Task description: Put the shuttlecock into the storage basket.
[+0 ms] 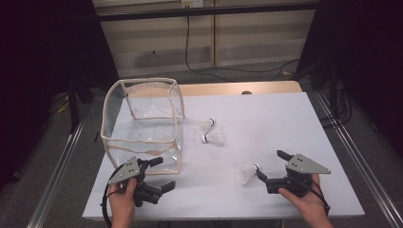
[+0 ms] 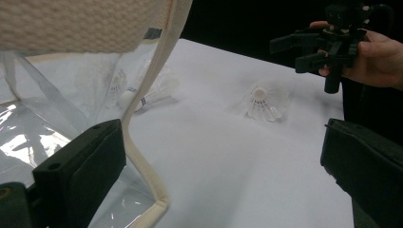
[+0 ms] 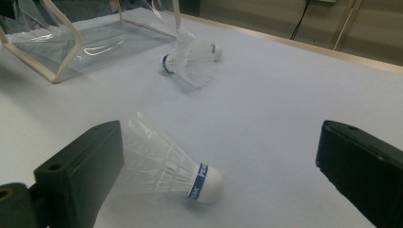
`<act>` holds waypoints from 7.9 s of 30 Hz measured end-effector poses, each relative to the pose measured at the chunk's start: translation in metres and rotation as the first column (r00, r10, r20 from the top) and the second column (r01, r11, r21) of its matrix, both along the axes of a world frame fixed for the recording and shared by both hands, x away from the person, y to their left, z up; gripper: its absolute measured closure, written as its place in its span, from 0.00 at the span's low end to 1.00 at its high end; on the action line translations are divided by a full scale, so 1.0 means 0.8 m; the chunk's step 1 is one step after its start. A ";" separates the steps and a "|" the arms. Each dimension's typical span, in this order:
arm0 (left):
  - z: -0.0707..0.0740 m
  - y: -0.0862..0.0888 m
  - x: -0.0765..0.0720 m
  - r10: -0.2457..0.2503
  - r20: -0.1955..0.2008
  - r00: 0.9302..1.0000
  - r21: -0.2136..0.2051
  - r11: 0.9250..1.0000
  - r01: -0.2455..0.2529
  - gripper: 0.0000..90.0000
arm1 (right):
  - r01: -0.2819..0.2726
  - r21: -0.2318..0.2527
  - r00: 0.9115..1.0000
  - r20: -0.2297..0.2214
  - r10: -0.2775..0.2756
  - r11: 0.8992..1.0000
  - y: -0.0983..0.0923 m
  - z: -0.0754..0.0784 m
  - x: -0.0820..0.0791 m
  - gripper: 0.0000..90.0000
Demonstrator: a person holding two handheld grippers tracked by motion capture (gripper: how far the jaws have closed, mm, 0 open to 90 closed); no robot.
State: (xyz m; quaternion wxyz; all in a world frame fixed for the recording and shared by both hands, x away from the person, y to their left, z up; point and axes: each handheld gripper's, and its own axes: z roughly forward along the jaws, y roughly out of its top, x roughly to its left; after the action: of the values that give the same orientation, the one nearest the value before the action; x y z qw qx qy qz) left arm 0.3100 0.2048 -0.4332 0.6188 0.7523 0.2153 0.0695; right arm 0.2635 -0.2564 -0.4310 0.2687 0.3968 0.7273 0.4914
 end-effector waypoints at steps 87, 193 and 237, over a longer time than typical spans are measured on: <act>-0.004 0.000 -0.003 -0.018 0.030 0.999 0.014 1.000 0.018 0.02 | -0.092 -0.183 0.978 -0.202 0.054 0.979 0.045 0.002 0.034 0.79; -0.004 0.001 -0.003 -0.045 0.028 0.999 -0.008 0.999 0.046 0.02 | 0.097 0.050 0.956 -0.281 -0.079 0.994 0.035 0.030 0.173 0.99; -0.007 0.000 -0.003 -0.050 0.019 0.999 -0.014 0.999 0.050 0.02 | 0.101 0.038 0.948 -0.307 -0.085 0.994 0.051 0.017 0.194 0.98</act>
State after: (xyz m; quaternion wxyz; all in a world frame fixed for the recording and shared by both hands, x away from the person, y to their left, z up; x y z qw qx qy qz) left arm 0.3078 0.2044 -0.4390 0.6275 0.7524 0.1912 0.0594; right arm 0.4183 -0.2159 -0.4171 0.1655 0.5085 0.7273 0.4301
